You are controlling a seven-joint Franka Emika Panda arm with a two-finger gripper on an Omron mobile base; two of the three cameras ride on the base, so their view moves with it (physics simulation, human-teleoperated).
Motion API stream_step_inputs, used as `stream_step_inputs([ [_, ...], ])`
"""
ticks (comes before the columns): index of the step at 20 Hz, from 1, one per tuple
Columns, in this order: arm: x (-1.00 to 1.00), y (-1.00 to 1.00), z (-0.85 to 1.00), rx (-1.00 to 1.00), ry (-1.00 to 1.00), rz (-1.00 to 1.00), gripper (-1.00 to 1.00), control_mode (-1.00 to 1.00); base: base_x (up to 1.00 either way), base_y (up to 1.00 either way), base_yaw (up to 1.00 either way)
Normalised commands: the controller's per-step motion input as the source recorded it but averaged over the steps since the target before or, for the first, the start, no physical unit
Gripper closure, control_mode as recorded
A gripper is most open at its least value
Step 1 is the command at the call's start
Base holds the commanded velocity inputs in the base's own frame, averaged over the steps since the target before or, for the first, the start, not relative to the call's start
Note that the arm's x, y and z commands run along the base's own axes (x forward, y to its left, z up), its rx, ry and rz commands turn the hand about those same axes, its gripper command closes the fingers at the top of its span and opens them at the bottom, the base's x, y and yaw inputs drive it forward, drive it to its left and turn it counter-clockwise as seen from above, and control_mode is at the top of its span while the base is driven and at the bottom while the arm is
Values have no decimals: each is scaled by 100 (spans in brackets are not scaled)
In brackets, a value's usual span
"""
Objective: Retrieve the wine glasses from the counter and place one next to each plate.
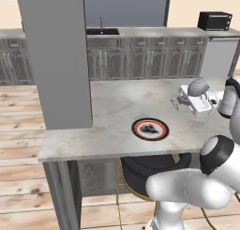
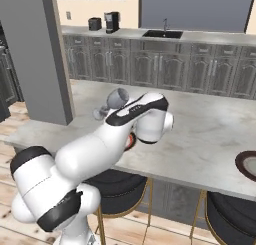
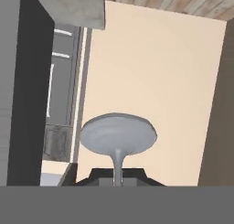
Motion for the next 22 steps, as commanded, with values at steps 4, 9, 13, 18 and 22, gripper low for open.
stream_step_inputs([
  [4, 48, -18, -24, -8, 11, 1, 100, -100, 0, 0, 0],
  [9, 44, -33, -24, -21, 17, 4, 100, -100, 0, 0, 0],
  [13, 23, -34, -15, -28, 4, 3, 100, -100, 0, 0, 0],
  [18, 16, -19, -13, -26, 0, 2, 100, -100, 0, 0, 0],
  [22, 0, -7, -26, -20, 0, 5, 100, -100, 0, 0, 0],
])
